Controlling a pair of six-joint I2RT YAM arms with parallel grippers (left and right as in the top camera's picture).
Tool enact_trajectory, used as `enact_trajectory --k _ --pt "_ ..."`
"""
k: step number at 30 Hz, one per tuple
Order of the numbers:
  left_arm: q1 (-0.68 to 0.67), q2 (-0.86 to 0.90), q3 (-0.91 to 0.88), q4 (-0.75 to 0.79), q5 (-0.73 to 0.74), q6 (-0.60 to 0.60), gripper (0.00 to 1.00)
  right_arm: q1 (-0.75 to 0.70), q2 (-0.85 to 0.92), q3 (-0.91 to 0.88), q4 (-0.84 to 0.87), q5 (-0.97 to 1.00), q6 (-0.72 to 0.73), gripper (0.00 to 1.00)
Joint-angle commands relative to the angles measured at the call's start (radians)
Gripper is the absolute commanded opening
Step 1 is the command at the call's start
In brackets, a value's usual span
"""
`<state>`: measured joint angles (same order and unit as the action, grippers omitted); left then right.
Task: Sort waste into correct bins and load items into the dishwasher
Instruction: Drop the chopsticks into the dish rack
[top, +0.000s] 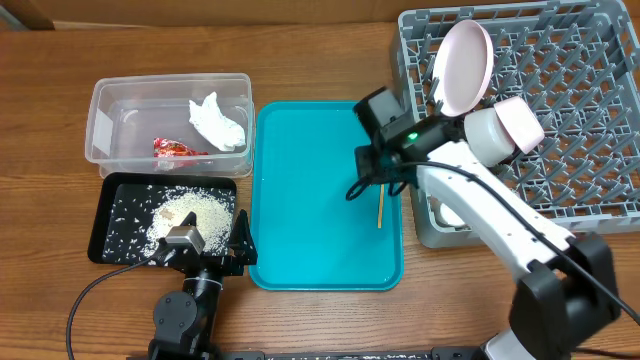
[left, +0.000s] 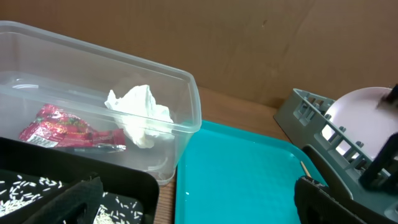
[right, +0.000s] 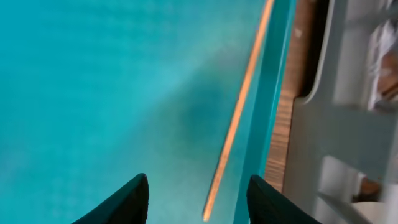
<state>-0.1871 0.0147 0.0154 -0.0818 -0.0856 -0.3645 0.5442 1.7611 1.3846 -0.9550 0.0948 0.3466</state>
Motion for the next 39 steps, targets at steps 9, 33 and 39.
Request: enact_trajectory --k 9,33,39 --pt "0.010 -0.010 -0.006 0.004 0.008 -0.006 1.00 0.014 0.148 -0.173 0.155 0.114 0.166 0.31" --pt "0.010 -0.010 -0.006 0.004 0.008 -0.006 1.00 -0.093 -0.074 0.167 -0.061 0.375 -0.051 0.04" --pt "0.010 -0.010 -0.006 0.004 0.008 -0.006 1.00 -0.177 0.008 0.107 -0.018 0.323 -0.102 0.04"
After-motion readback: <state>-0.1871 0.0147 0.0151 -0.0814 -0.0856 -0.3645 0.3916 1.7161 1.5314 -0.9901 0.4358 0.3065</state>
